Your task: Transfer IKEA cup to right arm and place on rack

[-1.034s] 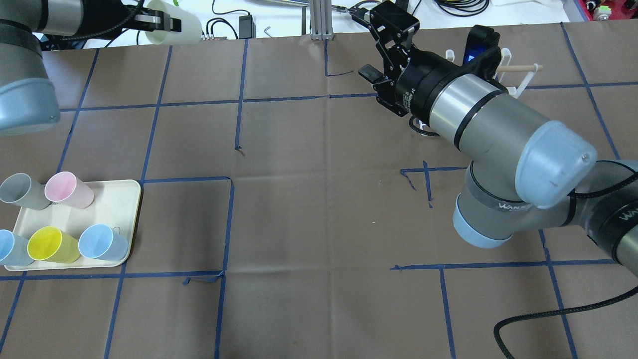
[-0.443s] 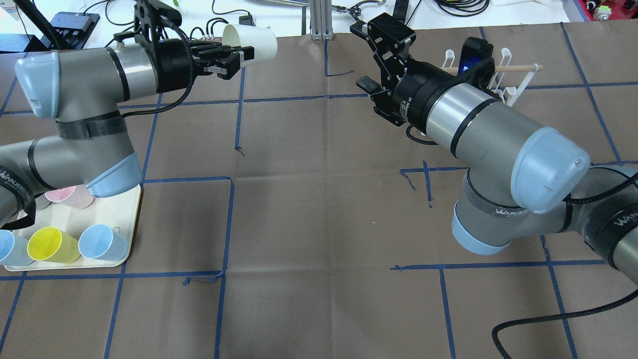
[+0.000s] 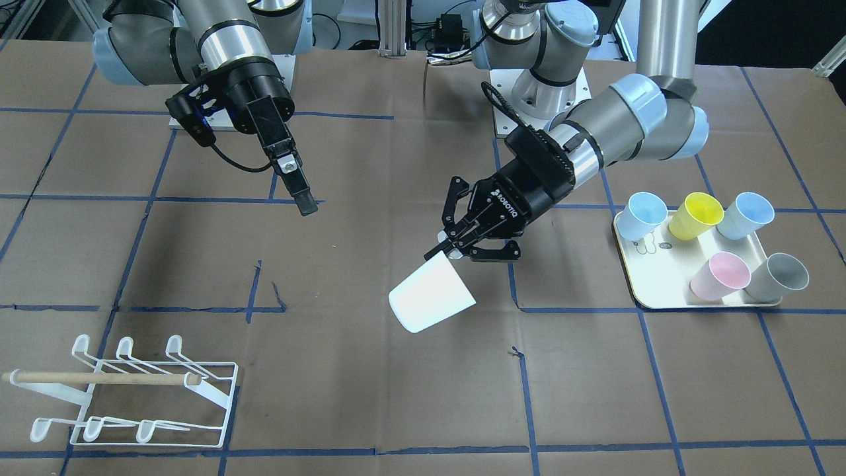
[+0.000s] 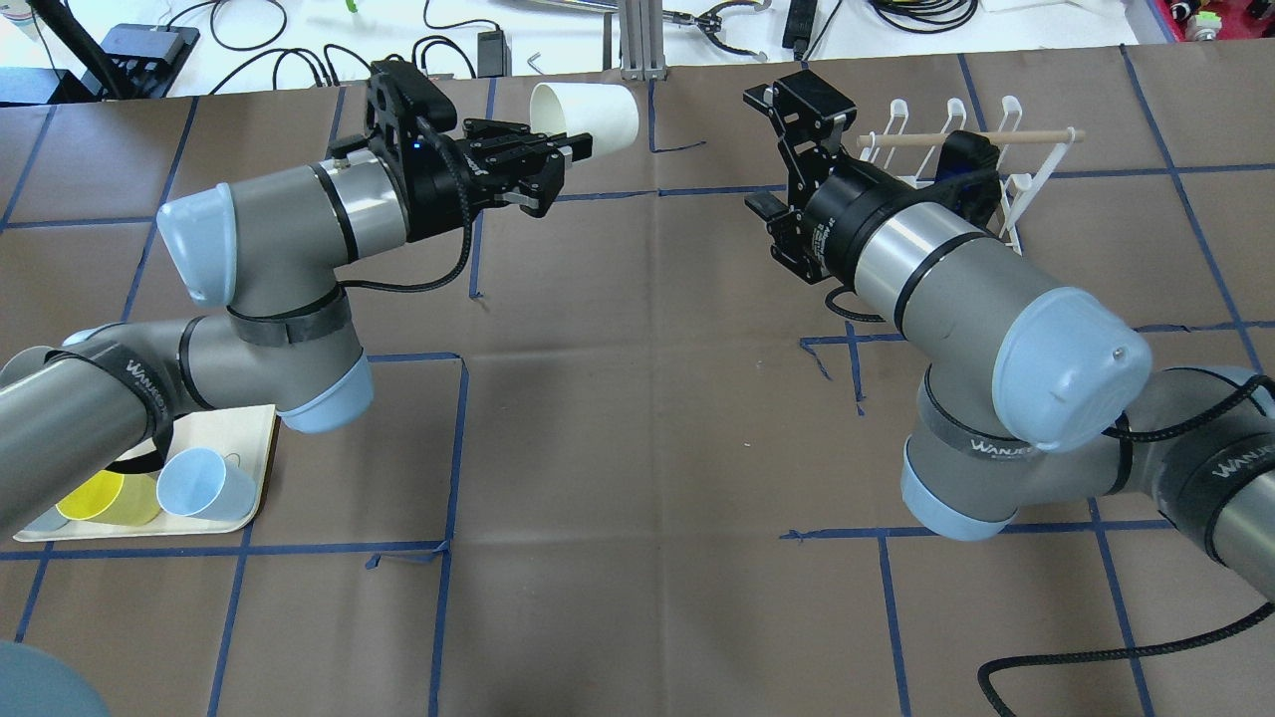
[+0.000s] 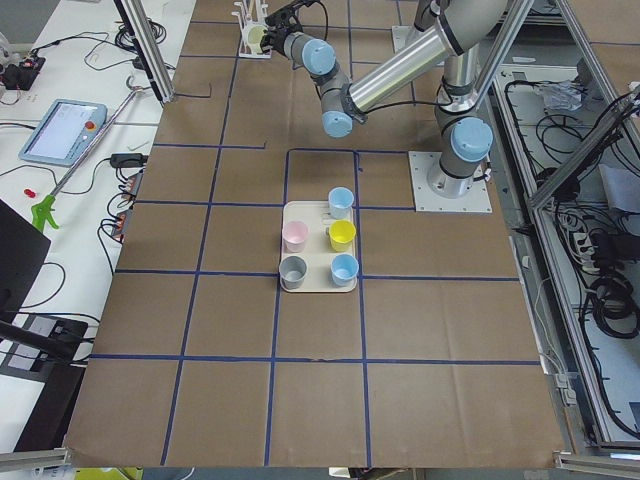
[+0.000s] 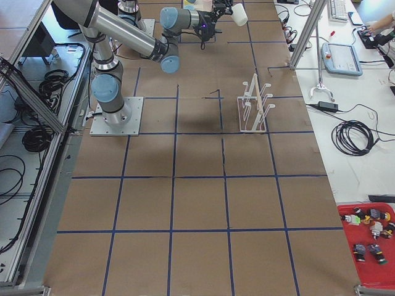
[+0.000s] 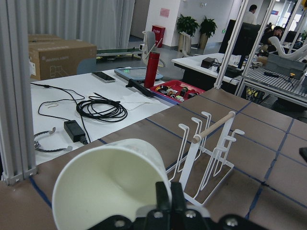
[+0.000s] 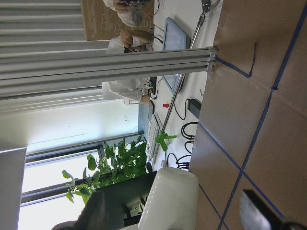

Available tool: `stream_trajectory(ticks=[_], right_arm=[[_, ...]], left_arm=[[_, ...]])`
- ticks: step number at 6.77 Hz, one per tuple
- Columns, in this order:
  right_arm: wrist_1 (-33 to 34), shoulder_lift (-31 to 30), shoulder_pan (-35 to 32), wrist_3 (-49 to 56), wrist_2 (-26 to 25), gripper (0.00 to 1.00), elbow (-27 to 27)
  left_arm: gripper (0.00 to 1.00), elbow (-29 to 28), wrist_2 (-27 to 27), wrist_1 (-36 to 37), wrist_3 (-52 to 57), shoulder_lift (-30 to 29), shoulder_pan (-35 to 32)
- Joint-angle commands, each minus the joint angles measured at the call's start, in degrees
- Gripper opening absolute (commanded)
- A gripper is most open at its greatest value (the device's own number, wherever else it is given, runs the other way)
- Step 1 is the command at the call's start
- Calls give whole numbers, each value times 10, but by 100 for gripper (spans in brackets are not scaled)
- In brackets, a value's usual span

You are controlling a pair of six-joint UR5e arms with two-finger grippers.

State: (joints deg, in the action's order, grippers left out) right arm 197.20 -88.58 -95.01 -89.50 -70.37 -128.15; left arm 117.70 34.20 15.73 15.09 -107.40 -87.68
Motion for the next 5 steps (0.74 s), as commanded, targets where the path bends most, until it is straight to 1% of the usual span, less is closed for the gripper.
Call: stream_trajectory(ticks=[1,2,3,5], right_arm=[[-71,-1,-3,-8,-19,100,-1],[-71,2,-10,-4,-19,100,2],[-71,20,-18,-8,-16,100,18],[-76,54,-41,-12,-16,100,66]], left_arm=[[3,9,-2,91,-65,-18,-14],[4,9,-4,91,-67,-20,-15],[4,13,-4,91,-69,-19,-17],[4,18,-4,91,-69,-18,-18]])
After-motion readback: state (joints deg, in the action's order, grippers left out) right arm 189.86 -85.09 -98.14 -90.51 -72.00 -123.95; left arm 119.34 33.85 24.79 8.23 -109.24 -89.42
